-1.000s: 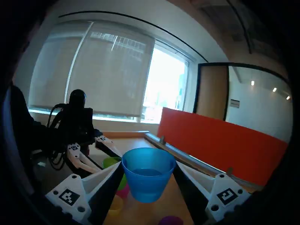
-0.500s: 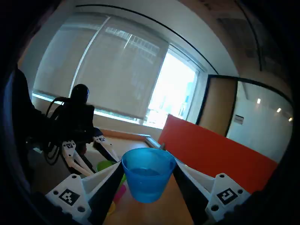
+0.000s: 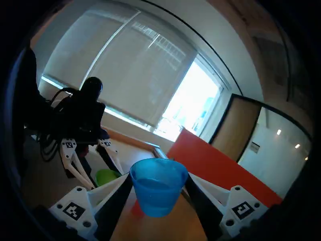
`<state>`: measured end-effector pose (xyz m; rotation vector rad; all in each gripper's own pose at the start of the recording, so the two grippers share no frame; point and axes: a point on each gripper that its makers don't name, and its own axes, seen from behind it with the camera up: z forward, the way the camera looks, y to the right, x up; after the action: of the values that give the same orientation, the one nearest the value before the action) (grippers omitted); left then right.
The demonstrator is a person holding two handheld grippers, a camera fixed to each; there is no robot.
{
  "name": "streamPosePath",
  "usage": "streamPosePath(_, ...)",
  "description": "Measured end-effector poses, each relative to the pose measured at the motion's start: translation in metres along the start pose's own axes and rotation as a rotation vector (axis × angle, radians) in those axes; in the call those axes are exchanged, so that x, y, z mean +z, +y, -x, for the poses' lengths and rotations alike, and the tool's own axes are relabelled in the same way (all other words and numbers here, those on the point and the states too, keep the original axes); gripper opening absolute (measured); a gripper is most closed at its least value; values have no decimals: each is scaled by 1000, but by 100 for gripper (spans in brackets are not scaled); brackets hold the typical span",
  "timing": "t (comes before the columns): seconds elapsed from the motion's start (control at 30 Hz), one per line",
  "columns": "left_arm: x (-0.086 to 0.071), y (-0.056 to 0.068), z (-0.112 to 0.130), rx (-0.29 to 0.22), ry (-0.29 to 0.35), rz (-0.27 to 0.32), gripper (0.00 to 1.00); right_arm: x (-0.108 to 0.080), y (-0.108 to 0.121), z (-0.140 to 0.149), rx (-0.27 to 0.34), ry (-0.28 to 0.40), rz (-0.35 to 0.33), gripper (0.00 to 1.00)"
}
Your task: Pour water
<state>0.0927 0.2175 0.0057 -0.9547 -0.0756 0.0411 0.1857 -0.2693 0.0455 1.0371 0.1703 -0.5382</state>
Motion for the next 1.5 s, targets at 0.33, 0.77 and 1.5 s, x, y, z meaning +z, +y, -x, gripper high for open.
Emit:
streamPosePath(0.33, -1, 3, -1, 2, -1, 11, 89, 11, 5, -9, -91, -6, -10, 91)
streamPosePath(0.77, -1, 4, -4, 1, 11, 19, 89, 18, 15, -18, -211, -14, -9, 91)
streamPosePath(1.5, 1, 9, -8, 12, 40, 18, 89, 26, 24, -24, -443, -45, 7, 91)
